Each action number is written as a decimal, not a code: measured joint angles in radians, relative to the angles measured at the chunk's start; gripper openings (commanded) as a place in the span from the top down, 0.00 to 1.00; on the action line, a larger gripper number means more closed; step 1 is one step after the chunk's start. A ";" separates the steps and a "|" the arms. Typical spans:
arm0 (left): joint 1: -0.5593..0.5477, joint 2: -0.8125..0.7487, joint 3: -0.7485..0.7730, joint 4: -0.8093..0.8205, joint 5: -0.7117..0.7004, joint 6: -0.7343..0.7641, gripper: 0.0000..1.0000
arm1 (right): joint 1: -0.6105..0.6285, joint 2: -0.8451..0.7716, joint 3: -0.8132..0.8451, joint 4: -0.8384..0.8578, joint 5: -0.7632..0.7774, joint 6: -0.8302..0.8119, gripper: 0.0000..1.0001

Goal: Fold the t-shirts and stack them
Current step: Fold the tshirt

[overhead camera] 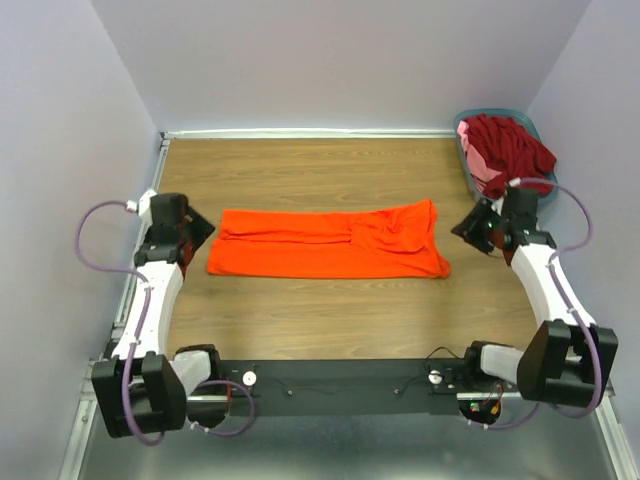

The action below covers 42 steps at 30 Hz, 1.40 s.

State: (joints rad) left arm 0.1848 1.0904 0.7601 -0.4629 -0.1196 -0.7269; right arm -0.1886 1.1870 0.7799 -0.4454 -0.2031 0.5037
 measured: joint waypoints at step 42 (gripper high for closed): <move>-0.114 0.776 0.416 0.291 0.029 0.259 0.30 | 0.114 0.732 0.460 0.191 -0.174 -0.059 0.51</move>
State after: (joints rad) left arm 0.0711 1.8668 1.1763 -0.1722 -0.0910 -0.4675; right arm -0.0742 1.9194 1.2400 -0.2546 -0.3771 0.4446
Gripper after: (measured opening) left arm 0.706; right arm 0.494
